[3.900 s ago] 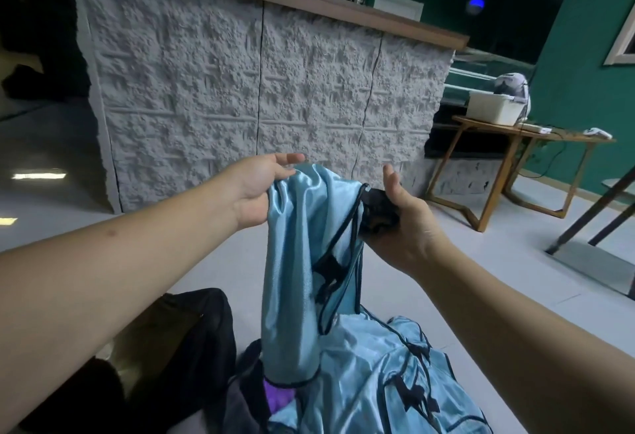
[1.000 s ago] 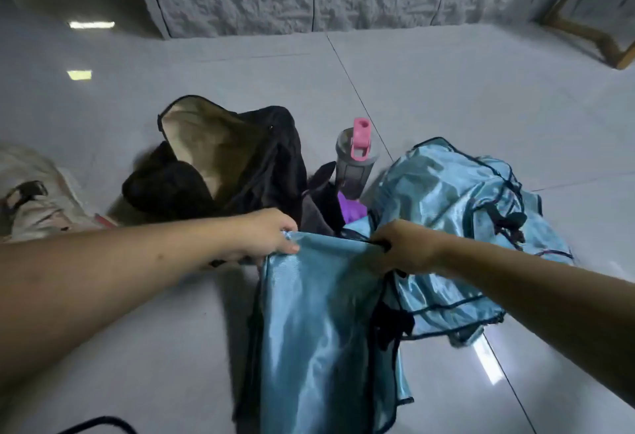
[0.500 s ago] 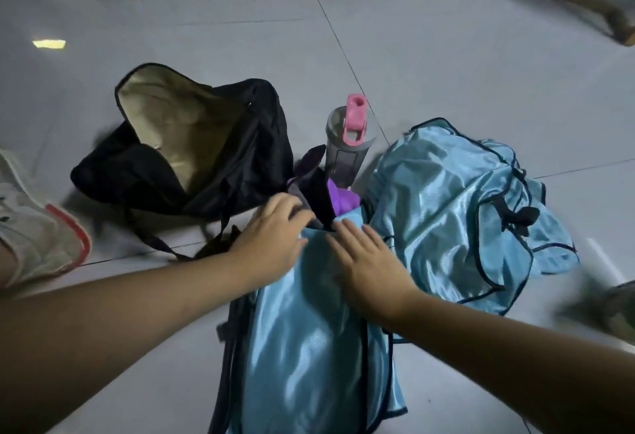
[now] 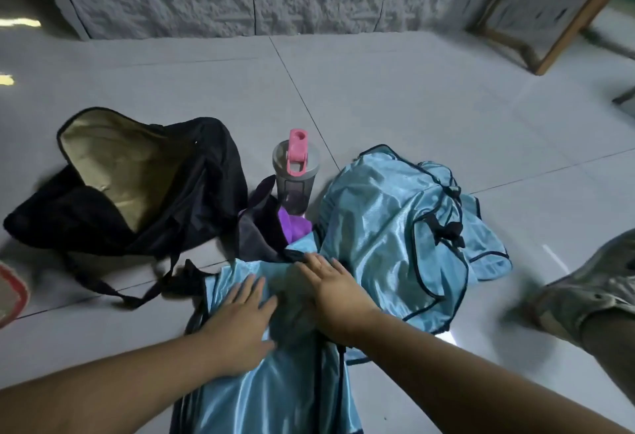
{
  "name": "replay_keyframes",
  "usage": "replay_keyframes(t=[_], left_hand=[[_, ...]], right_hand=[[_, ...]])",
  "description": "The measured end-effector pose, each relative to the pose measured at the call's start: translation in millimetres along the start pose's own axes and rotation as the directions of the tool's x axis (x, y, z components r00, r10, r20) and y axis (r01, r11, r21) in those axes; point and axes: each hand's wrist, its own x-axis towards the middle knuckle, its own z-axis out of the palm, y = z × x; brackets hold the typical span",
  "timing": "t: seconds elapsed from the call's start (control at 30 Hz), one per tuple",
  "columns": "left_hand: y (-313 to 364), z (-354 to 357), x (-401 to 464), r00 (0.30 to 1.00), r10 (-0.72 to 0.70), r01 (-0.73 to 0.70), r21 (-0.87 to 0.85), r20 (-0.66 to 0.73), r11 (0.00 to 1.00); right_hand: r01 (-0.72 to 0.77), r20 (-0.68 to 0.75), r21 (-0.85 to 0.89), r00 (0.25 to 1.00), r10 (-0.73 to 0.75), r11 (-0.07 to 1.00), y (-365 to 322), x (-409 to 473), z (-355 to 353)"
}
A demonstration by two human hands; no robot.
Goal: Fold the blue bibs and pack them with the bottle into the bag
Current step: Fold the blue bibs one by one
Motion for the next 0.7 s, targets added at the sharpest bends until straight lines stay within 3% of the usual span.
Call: replay_keyframes(t=[0.03,0.1,0.17,0.27,0.37,0.47,0.6,0.67,0.7], left_hand=[[2.0,-10.0,2.3,0.999,0.018,-0.02,-0.034,-0.049,0.999],[12.4,-30.9,10.9,0.978,0.084,-0.107,-0.112,-0.189,0.988],[29.7,-54.9,22.4,0.932,0.109,-0.187,-0.2,-0.345,0.962],[62.3,-93.6,42.3,0.862,0.046,-0.247,-0.339,-0.505,0.908],[95.0,-129.0,58.8,0.847,0.05,-0.286,-0.375,-0.53,0.882],[119.1,-155.6,74.5,0.849,0.061,-0.322,-0.422,-0.524,0.848],[140.8,-176.9,99.5,0.878,-0.046,-0.274,-0.58,-0.476,0.767],[145.6,-187.1,105.7,0.908,-0.175,-0.216,-0.783,-0.38,0.583],[146.5,-194.4,105.3,0.929,-0.218,-0.195,-0.896,-0.3,0.399]], right_hand=[[0.011,-0.144,0.053,0.99,-0.003,0.999,5.9,-2.0,-12.2],[-0.02,-0.454,0.071,0.889,0.05,0.997,25.5,-8.3,-37.4],[-0.193,-0.592,0.062,0.783,0.192,0.979,48.7,-18.9,-63.7],[-0.517,-0.552,0.198,0.643,0.531,0.833,89.3,-34.3,-91.3],[-0.686,-0.308,0.336,0.567,0.764,0.645,121.0,-42.8,-99.6],[-0.662,-0.161,0.468,0.588,0.793,0.586,129.6,-44.5,-99.2],[-0.458,-0.268,0.685,0.566,0.78,0.567,124.4,-40.6,-109.2],[-0.315,-0.368,0.701,0.61,0.702,0.641,110.3,-37.3,-118.9],[-0.248,-0.414,0.675,0.652,0.635,0.695,101.5,-36.1,-122.0]])
